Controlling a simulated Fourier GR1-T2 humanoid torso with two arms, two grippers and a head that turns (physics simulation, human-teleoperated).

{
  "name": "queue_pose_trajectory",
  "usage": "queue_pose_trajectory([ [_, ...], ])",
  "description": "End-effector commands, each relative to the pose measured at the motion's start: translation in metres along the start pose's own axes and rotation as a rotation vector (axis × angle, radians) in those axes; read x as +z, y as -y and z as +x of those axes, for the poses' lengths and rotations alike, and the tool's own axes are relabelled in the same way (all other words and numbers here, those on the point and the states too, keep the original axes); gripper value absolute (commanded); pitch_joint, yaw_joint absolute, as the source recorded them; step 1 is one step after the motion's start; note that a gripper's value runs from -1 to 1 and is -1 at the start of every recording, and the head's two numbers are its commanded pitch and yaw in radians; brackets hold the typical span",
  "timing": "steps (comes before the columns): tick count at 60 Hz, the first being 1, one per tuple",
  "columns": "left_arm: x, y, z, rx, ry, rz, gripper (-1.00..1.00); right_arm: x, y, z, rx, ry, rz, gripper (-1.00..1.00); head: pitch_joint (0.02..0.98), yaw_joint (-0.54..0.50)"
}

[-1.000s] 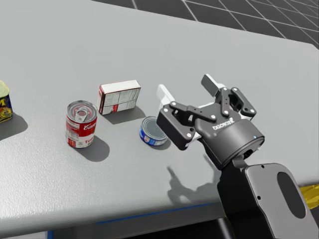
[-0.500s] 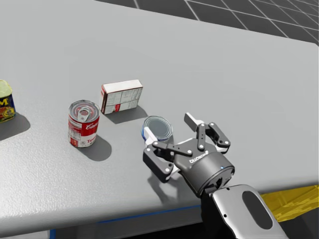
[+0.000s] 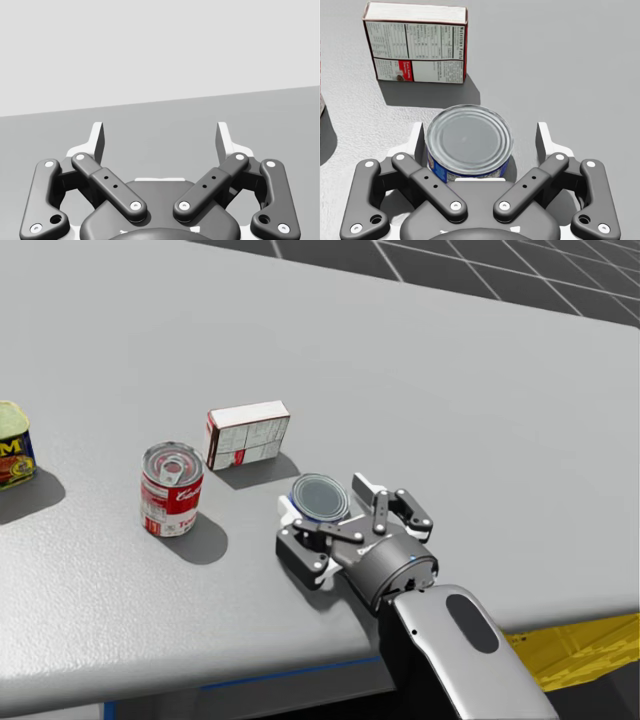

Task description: Grasp the tuna can and hold it up.

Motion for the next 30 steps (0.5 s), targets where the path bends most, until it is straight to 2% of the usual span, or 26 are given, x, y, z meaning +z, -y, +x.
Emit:
queue_pose_trajectory([
  [1,0.0001,-0.0003,0.0006,0.001,0.002,0.001,-1.00,-0.0109,0.0023,-0.0040,-0.007,-0.017,0.016,-1.00,0.870,-0.39],
  [9,0.0001,0.0000,0.0004,0.000,0.001,0.000,-1.00,-0.0103,0.0015,-0.0052,-0.004,-0.012,0.033,-1.00,0.863,-0.39],
  [10,0.0001,0.0001,0.0003,-0.001,0.001,0.000,-1.00,-0.0098,0.0015,-0.0053,-0.007,-0.014,0.038,-0.70,0.862,-0.39],
  [11,0.0001,0.0002,0.0002,-0.001,0.000,0.000,-1.00,-0.0094,0.0012,-0.0056,-0.007,-0.012,0.034,-0.55,0.860,-0.39],
  [12,0.0001,0.0002,0.0002,-0.001,0.000,-0.001,-1.00,-0.0092,0.0009,-0.0058,-0.005,-0.008,0.030,-0.18,0.859,-0.39],
  [13,0.0002,0.0003,0.0001,-0.001,0.000,-0.001,-1.00,-0.0089,0.0008,-0.0061,-0.005,-0.007,0.028,0.44,0.856,-0.39],
  [15,0.0001,0.0004,0.0000,-0.001,0.000,-0.002,-1.00,-0.0084,0.0007,-0.0068,-0.013,-0.009,0.032,0.81,0.849,-0.39],
  [18,0.0001,0.0005,-0.0002,-0.002,-0.001,-0.002,-1.00,-0.0082,0.0010,-0.0076,-0.019,-0.009,0.036,0.92,0.833,-0.39],
  [24,-0.0001,0.0007,-0.0007,-0.003,-0.002,-0.003,-1.00,-0.0077,0.0018,-0.0081,-0.030,-0.011,0.037,0.94,0.774,-0.39],
  [30,-0.0003,0.0012,-0.0015,-0.006,-0.006,-0.006,-1.00,-0.0077,0.0019,-0.0084,-0.035,-0.013,0.039,0.92,0.675,-0.40],
])
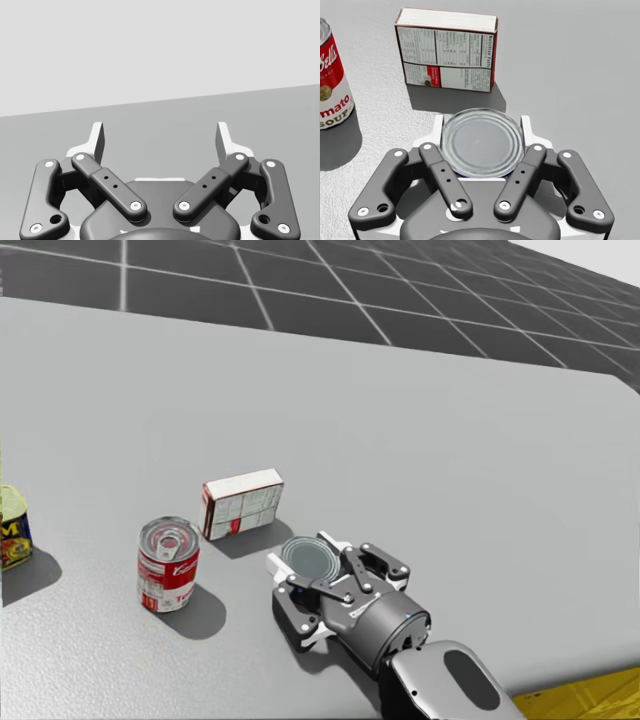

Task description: Grasp the tuna can and hold it up.

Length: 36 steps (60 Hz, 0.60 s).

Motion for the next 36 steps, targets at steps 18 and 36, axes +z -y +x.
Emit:
queue_pose_trajectory([
  [18,0.000,0.001,-0.001,-0.003,-0.006,-0.004,-1.00,0.001,0.002,-0.011,-0.035,-0.026,-0.080,0.91,0.482,-0.42],
  [36,0.000,0.000,0.000,0.002,-0.002,-0.001,-1.00,0.007,0.001,0.010,0.010,0.025,-0.086,0.94,0.467,-0.42],
])
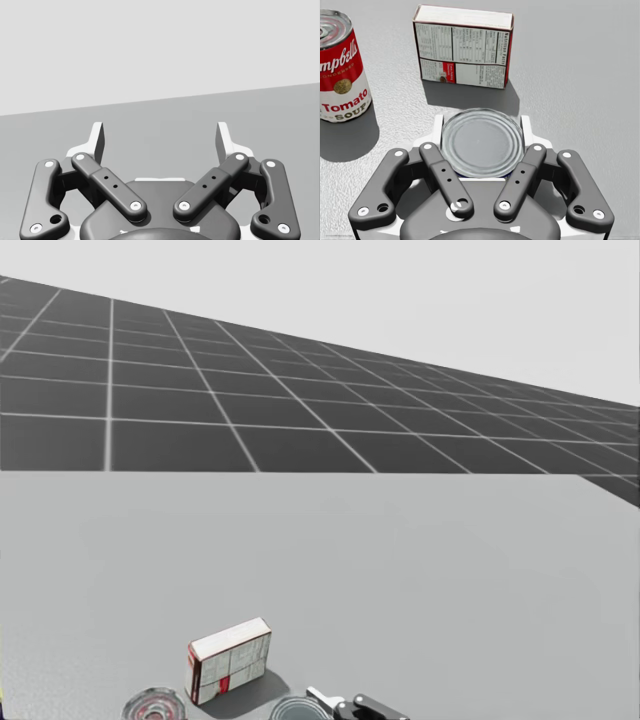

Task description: Grasp the tuna can and hold it up.

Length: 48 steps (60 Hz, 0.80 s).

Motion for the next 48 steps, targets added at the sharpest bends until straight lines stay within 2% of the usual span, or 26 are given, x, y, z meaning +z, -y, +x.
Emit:
queue_pose_trajectory([
  [1,0.000,-0.001,0.001,0.002,0.002,0.002,-1.00,0.002,0.008,0.012,0.013,0.025,-0.116,0.94,0.467,-0.42],
  [9,0.001,-0.001,0.001,0.004,0.004,0.003,-1.00,0.007,0.006,0.035,0.044,0.068,-0.127,0.95,0.469,-0.43],
  [13,0.000,-0.001,0.001,0.004,0.002,0.002,-1.00,0.008,0.005,0.046,0.075,0.104,-0.154,0.96,0.469,-0.43],
  [19,0.000,-0.001,0.001,0.003,0.001,0.000,-1.00,0.010,0.004,0.062,0.096,0.135,-0.158,0.96,0.468,-0.43],
  [20,0.000,-0.001,0.001,0.003,0.001,0.001,-1.00,0.012,0.003,0.068,0.107,0.146,-0.162,0.96,0.468,-0.43],
  [29,0.001,-0.001,0.001,0.005,0.002,0.002,-1.00,0.018,0.003,0.097,0.150,0.207,-0.190,0.99,0.466,-0.43],
  [33,0.000,-0.001,0.001,0.006,0.003,0.003,-1.00,0.022,0.004,0.116,0.181,0.256,-0.227,1.00,0.463,-0.43],
  [48,0.000,-0.001,0.002,0.008,0.007,0.003,-1.00,0.029,0.008,0.162,0.237,0.357,-0.220,0.99,0.451,-0.43],
])
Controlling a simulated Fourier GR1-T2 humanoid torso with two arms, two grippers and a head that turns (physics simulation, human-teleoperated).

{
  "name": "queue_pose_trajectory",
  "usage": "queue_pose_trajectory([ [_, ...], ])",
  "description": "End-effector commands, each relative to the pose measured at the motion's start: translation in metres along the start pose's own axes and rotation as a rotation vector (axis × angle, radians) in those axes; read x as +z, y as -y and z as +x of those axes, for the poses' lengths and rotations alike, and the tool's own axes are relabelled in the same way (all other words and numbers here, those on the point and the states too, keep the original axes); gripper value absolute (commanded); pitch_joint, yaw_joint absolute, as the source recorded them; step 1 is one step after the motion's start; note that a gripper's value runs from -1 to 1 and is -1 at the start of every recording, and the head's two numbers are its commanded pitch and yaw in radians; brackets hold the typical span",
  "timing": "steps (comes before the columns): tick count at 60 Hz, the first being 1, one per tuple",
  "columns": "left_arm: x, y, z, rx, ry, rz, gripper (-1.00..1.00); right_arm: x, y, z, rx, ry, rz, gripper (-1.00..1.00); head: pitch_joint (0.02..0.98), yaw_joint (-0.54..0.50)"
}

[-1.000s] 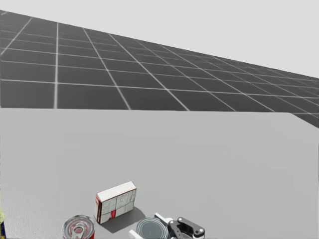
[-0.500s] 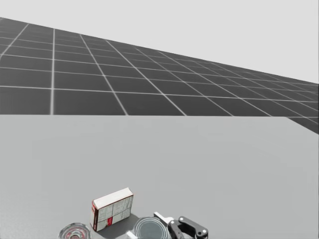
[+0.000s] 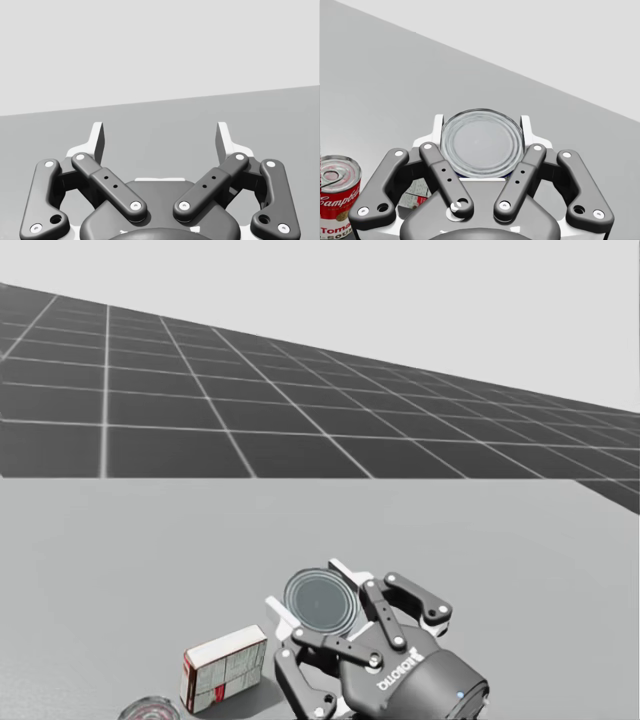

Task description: Grasp the tuna can and hold it up.

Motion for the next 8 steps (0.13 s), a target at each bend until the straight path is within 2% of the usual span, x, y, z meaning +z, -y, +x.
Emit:
queue_pose_trajectory([
  [1,0.000,0.000,0.000,0.002,0.003,0.001,-1.00,-0.010,0.023,0.040,0.042,0.095,-0.131,1.00,0.450,-0.43],
  [8,0.000,0.000,0.001,0.003,0.003,0.002,-1.00,-0.010,0.029,0.059,0.054,0.150,-0.148,1.00,0.449,-0.43],
])
